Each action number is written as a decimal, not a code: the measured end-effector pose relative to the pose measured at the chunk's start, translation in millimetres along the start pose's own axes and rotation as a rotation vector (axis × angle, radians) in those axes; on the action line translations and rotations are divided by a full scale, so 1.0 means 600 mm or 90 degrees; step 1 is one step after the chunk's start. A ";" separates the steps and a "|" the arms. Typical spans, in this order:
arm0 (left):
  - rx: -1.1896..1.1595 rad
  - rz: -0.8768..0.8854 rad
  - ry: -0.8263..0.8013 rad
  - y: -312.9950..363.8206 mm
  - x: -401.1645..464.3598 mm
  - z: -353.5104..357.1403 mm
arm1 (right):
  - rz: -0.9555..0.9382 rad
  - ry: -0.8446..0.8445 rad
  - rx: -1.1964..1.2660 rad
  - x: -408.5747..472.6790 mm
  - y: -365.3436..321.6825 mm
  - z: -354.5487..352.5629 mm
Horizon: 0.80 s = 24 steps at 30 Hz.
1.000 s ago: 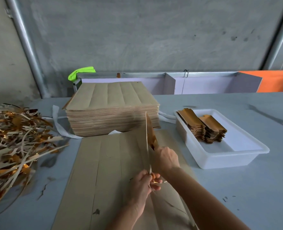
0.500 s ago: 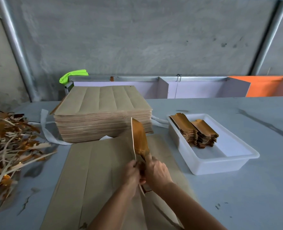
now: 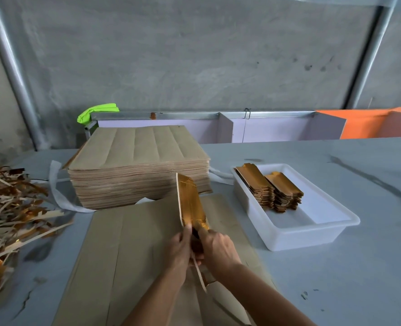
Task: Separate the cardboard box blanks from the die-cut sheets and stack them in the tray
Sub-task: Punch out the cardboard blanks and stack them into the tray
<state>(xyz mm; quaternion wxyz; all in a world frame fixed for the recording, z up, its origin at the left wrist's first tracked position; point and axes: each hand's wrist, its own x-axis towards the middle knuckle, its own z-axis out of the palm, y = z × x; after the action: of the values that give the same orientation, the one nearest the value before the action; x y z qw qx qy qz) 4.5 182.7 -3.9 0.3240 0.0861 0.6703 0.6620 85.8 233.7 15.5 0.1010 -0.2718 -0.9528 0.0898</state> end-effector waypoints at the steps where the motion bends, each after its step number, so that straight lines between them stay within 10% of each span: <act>1: -0.008 -0.013 0.002 0.004 0.000 -0.002 | -0.017 0.000 0.000 -0.001 0.000 0.000; 11: -0.087 -0.080 0.008 0.013 0.021 -0.009 | -0.091 0.035 0.062 -0.028 0.025 0.007; 20: -0.221 -0.145 0.031 0.006 0.046 -0.024 | 0.204 0.308 0.331 -0.036 0.069 -0.044; 24: -0.187 -0.096 0.086 0.003 0.042 -0.018 | 0.132 0.337 0.267 -0.014 0.057 -0.076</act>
<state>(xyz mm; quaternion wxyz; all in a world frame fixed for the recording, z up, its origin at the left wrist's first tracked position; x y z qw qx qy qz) -21.7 187.5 -11.5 0.3360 -0.0575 0.5910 0.7312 121.0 263.1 50.5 0.3886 -0.3543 -0.8216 0.2199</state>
